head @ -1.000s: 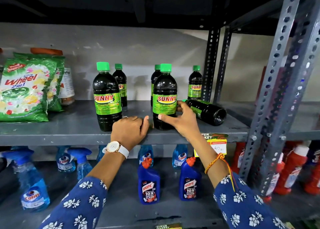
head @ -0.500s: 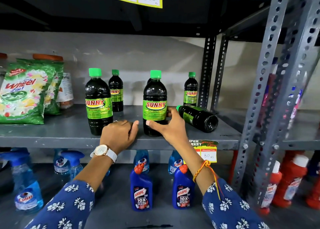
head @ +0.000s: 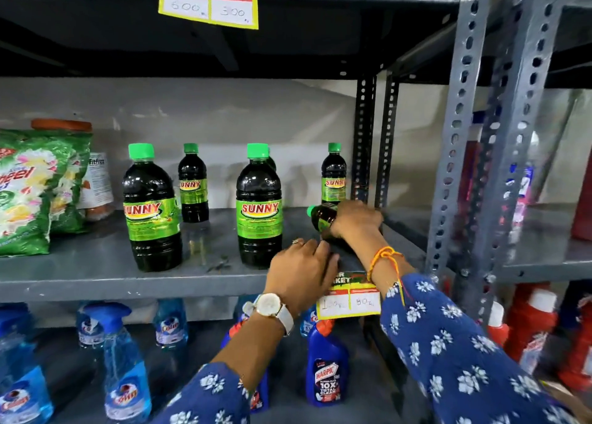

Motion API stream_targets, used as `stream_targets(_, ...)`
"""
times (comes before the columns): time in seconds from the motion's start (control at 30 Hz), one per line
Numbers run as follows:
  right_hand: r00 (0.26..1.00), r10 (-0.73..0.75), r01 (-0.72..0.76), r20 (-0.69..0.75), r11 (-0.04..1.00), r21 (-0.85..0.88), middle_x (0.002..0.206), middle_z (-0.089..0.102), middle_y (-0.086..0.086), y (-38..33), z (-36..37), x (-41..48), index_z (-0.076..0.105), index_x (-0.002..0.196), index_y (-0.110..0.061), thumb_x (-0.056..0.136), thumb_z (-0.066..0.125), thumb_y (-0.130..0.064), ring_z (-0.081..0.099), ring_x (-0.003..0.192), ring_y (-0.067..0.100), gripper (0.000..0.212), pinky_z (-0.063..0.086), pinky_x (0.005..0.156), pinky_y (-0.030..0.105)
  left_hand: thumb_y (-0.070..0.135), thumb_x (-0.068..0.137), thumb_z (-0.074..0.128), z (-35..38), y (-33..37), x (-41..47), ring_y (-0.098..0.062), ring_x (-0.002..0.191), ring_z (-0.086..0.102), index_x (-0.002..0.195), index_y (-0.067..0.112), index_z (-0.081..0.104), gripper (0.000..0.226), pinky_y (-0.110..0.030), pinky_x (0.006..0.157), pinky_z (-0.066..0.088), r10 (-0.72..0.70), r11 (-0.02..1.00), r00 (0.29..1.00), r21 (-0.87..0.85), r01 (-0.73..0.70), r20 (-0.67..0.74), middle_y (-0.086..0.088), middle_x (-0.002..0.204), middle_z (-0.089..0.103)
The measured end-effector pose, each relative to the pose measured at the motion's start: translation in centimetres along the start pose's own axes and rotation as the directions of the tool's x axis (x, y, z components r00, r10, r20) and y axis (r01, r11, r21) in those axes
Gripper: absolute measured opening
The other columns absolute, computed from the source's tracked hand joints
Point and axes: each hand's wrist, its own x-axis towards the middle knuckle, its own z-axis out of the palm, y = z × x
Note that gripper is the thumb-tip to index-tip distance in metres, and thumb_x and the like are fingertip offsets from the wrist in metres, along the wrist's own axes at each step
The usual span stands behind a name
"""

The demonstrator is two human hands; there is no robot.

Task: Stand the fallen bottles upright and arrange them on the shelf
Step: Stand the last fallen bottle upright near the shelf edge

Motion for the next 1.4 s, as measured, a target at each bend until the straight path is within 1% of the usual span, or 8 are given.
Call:
stream_targets(0.2, 0.988, 0.01, 0.035, -0.153, 0.957, 0.287, 0.117, 0.062, 0.009, 1.8, -0.1, -0.5, 0.057, 0.115, -0.017, 0.065, 0.077, -0.044, 0.055, 0.114, 0.03, 0.06, 0.043, 0.086, 0.034, 0.034, 0.089, 0.043, 0.9, -0.4, -0.4, -0.026, 0.049, 0.055, 0.062, 0.014, 0.055, 0.035, -0.025, 0.039, 0.035, 0.008, 1.0, 1.0, 0.026, -0.008, -0.024, -0.005, 0.057, 0.057)
stream_targets(0.33, 0.98, 0.026, 0.15, -0.197, 0.548, 0.823, 0.106, 0.066, 0.002, 2.7, 0.7, -0.7, 0.057, 0.113, -0.021, 0.06, 0.082, -0.042, 0.061, 0.098, 0.019, 0.062, 0.047, 0.08, 0.029, 0.034, 0.089, 0.042, 1.1, -0.3, -0.5, -0.026, 0.049, 0.055, 0.063, 0.014, 0.057, 0.036, -0.025, 0.04, 0.035, 0.014, 1.0, 0.999, 0.012, -0.014, -0.052, -0.005, 0.057, 0.058)
stream_targets(0.53, 0.991, -0.108, 0.106, -0.085, 0.21, 0.972, 0.124, 0.062, 0.007, 4.6, 2.5, -0.5, 0.053, 0.121, -0.022, 0.06, 0.084, -0.032, 0.058, 0.113, 0.022, 0.069, 0.045, 0.099, 0.038, 0.034, 0.09, 0.041, 1.2, -0.4, -0.6, -0.025, 0.049, 0.055, 0.063, 0.014, 0.057, 0.037, -0.024, 0.04, 0.035, 0.02, 0.999, 0.998, 0.027, -0.018, -0.064, -0.004, 0.057, 0.058)
stream_targets(0.73, 0.988, -0.124, 0.137, -0.096, 0.381, 0.914, 0.127, 0.056, 0.001, 4.5, 2.6, -1.1, 0.038, 0.133, -0.019, 0.046, 0.084, -0.052, 0.054, 0.117, 0.019, 0.104, 0.042, 0.103, 0.042, 0.034, 0.09, 0.041, 1.2, -0.4, -0.6, -0.025, 0.049, 0.056, 0.063, 0.013, 0.058, 0.038, -0.024, 0.04, 0.035, 0.017, 0.999, 0.997, 0.029, -0.015, -0.072, -0.005, 0.057, 0.059)
stream_targets(0.83, 0.988, -0.082, 0.157, -0.134, 0.503, 0.85, 0.118, 0.05, 0.002, 4.7, 3.0, -0.8, 0.028, 0.125, -0.014, 0.054, 0.089, -0.028, 0.052, 0.111, 0.02, 0.095, 0.043, 0.098, 0.038, 0.033, 0.09, 0.041, 1.3, -0.4, -0.6, -0.026, 0.048, 0.055, 0.063, 0.012, 0.057, 0.038, -0.024, 0.041, 0.034, 0.016, 1.0, 0.997, 0.023, -0.015, -0.077, -0.006, 0.057, 0.059)
stream_targets(1.03, 0.997, -0.041, 0.077, -0.067, 0.354, 0.932, 0.106, 0.063, 0.007, 5.1, 3.0, -0.6, 0.046, 0.108, -0.019, 0.051, 0.072, -0.016, 0.059, 0.107, 0.029, 0.062, 0.048, 0.091, 0.039, 0.034, 0.09, 0.04, 1.2, -0.3, -0.6, -0.026, 0.046, 0.054, 0.06, 0.012, 0.056, 0.04, -0.022, 0.041, 0.029, 0.001, 1.0, 0.997, 0.013, 0.0, -0.073, -0.006, 0.055, 0.057)
stream_targets(1.23, 0.996, -0.017, 0.091, -0.091, 0.342, 0.935, 0.1, 0.06, 0.0, 5.1, 2.9, -0.7, 0.036, 0.119, -0.011, 0.063, 0.082, -0.01, 0.059, 0.09, 0.013, 0.073, 0.046, 0.081, 0.028, 0.033, 0.09, 0.04, 1.3, -0.4, -0.7, -0.027, 0.047, 0.054, 0.061, 0.011, 0.056, 0.04, -0.023, 0.041, 0.031, 0.001, 1.0, 0.997, -0.004, -0.002, -0.082, -0.007, 0.055, 0.057)
stream_targets(1.4, 0.998, -0.054, 0.049, -0.037, 0.244, 0.969, 0.097, 0.063, 0.003, 5.2, 3.1, -0.4, 0.044, 0.107, -0.017, 0.06, 0.075, -0.008, 0.06, 0.101, 0.025, 0.057, 0.047, 0.09, 0.036, 0.033, 0.09, 0.04, 1.4, -0.3, -0.8, -0.027, 0.046, 0.053, 0.061, 0.011, 0.056, 0.04, -0.023, 0.042, 0.032, -0.008, 1.0, 0.997, -0.008, 0.007, -0.078, -0.008, 0.054, 0.057)
